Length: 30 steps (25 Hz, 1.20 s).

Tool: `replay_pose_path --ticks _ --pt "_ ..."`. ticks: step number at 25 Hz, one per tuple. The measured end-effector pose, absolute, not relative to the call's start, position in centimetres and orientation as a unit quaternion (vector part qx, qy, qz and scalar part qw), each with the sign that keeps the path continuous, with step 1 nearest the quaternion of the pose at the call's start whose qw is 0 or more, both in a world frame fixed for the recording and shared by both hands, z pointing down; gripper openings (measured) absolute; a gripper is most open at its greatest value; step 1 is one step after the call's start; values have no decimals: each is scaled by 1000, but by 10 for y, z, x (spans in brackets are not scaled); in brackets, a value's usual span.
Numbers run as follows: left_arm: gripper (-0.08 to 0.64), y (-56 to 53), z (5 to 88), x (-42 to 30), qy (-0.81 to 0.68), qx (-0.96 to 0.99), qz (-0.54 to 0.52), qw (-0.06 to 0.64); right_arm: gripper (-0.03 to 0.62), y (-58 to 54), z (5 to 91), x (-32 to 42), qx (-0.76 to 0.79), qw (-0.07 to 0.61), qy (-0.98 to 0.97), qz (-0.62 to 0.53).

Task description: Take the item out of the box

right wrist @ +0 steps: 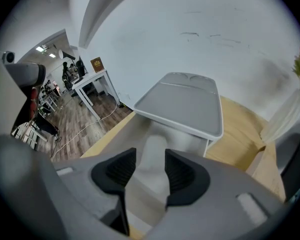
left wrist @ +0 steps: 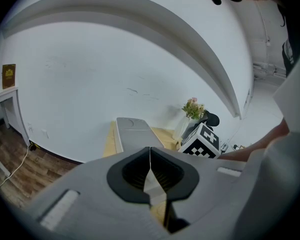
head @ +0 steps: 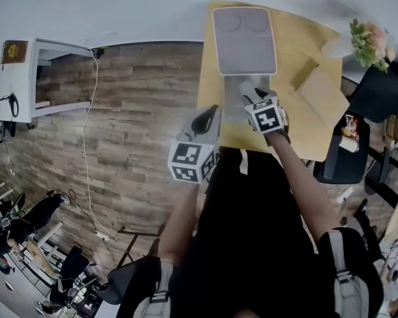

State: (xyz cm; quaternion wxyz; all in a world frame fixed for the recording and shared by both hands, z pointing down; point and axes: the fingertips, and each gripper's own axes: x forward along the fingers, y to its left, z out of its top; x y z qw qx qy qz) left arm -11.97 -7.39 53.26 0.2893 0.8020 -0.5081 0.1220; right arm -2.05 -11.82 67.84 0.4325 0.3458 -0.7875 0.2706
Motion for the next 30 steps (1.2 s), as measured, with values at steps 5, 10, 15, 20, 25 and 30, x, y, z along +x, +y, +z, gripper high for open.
replay_pose_path --ticks 5,10,15,20,25,30 --pt "12 -69 534 -123 -513 799 124 289 213 -121 696 -21 337 460 -775 272" --pt "12 -65 535 -126 -517 796 125 290 215 -124 711 -23 343 473 -762 281" --pt "12 -64 535 -123 -516 796 129 290 215 -126 719 -27 336 494 -751 282" --pt "12 -64 536 -122 -515 796 130 289 212 -134 722 -32 340 499 -751 267" --pt "12 -66 537 -118 -515 796 129 289 173 -137 725 -27 345 515 -743 252" --pt "12 -68 536 -120 -516 797 129 287 169 -135 726 -27 342 517 -744 248"
